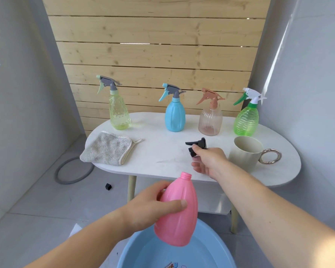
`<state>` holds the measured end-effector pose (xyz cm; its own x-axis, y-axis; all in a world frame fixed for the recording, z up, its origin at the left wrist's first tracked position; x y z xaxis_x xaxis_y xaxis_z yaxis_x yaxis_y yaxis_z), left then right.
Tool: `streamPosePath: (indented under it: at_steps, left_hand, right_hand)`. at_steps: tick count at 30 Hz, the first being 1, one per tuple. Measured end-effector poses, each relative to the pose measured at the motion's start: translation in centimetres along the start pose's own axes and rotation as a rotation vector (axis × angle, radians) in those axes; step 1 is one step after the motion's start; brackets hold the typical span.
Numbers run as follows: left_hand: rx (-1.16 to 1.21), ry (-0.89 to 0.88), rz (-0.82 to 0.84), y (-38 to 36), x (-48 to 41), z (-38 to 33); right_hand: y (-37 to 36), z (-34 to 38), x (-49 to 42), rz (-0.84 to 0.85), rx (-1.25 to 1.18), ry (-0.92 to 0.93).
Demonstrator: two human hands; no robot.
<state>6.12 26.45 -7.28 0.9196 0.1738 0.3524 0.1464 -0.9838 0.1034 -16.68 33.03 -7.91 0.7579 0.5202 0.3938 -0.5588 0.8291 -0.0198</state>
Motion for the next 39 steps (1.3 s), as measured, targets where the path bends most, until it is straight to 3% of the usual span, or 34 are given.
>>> streamPosePath:
  at_steps: [9,19,21,24,26,29,32,34,39]
  left_hand:
    - [-0.042,-0.016,-0.01,0.4,-0.8,0.6]
    - [-0.065,-0.051,0.012,-1.2,-1.9,-0.4]
    - [-0.069,-0.063,0.018,-1.6,-2.1,-0.6]
    - [-0.063,-0.081,0.029,-2.6,-2.6,-1.1]
    - [-0.063,-0.098,0.032,-3.2,-2.9,-1.3]
    - [-0.063,-0.114,0.037,-3.9,-3.2,-1.5]
    - [-0.083,-0.124,0.044,-4.6,-3.4,-1.6]
    - [-0.088,-0.128,0.045,-5.0,-3.5,-1.6]
    - [-0.113,-0.137,0.045,-5.6,-3.3,-1.6]
  right_hand:
    - [0.6,-0.1,-0.2,-0.069,0.43,0.011]
    - [3.1,3.5,5.2,0.008,0.475,0.257]
    - [4.8,4.6,6.2,-0.091,0.499,0.386]
    - [8.8,5.3,7.0,-0.445,0.635,0.61]
    - [11.8,4.7,6.5,-0.587,0.749,0.655]
    - [15.5,3.0,4.6,-0.567,0.981,0.421]
    - [17.2,1.8,4.2,-0.377,0.783,0.205]
    - [17.6,1.4,4.1,-0.334,0.654,0.211]
    - [18.5,0.4,4.3,-0.343,0.686,0.243]
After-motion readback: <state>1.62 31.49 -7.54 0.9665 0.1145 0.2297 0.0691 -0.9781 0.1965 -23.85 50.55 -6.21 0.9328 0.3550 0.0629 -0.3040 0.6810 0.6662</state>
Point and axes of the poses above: each hand's wrist, its own x-axis away from the middle knuckle, its own y-axis out of the back of the hand, z = x × y, the point moved 1 cm from there along -x, towards the middle knuckle, and after that the axes turned 8 degrees about z, right-handed, at the moved point
